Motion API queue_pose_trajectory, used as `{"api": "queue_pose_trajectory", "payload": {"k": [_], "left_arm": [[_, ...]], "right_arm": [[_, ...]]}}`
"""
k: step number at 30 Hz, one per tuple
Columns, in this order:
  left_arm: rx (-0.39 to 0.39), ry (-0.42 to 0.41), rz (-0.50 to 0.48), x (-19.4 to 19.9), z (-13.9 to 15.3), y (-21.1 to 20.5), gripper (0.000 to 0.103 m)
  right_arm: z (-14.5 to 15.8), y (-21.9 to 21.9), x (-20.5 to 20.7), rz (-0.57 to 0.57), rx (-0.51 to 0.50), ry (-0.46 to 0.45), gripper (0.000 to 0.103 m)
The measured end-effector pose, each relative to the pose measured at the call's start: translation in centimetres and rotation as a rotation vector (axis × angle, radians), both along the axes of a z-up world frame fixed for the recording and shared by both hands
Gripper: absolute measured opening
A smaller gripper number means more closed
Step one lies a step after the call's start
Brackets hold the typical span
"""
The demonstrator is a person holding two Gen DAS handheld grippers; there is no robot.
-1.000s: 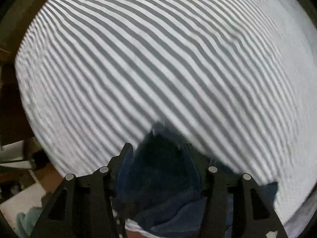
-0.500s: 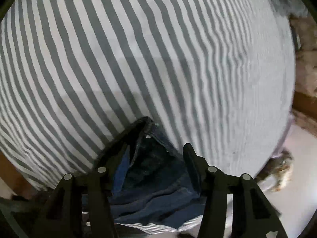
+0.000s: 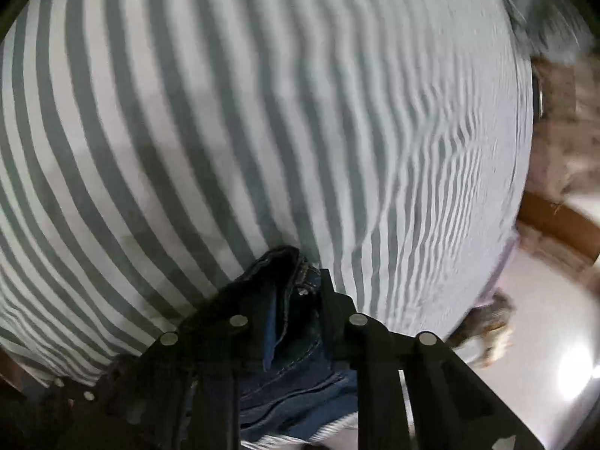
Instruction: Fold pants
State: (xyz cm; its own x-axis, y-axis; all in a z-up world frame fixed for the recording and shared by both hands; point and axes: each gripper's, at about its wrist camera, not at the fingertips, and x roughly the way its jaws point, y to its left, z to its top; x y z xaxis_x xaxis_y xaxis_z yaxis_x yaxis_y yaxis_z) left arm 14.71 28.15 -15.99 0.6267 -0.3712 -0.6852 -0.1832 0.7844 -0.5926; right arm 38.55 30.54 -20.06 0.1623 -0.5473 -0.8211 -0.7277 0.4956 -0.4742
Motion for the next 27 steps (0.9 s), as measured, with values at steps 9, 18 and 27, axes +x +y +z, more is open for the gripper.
{"api": "queue_pose_trajectory", "payload": {"k": [9, 18, 27], "left_arm": [[0.100, -0.179, -0.107, -1.4, 5.5, -2.1, 0.030], [0.212, -0.337, -0.245, -3.6, 12.5, -7.1, 0.029], [0.305, -0.456, -0.438, -5.4, 17.7, -20.2, 0.029]], "right_arm": [[9.0, -6.5, 1.1, -0.183, 0.334, -0.086, 0.011], [17.1, -16.1, 0.3, -0.338, 0.610, -0.190, 0.011], [23.0, -31.6, -2.3, -0.540, 0.837, -0.289, 0.010]]}}
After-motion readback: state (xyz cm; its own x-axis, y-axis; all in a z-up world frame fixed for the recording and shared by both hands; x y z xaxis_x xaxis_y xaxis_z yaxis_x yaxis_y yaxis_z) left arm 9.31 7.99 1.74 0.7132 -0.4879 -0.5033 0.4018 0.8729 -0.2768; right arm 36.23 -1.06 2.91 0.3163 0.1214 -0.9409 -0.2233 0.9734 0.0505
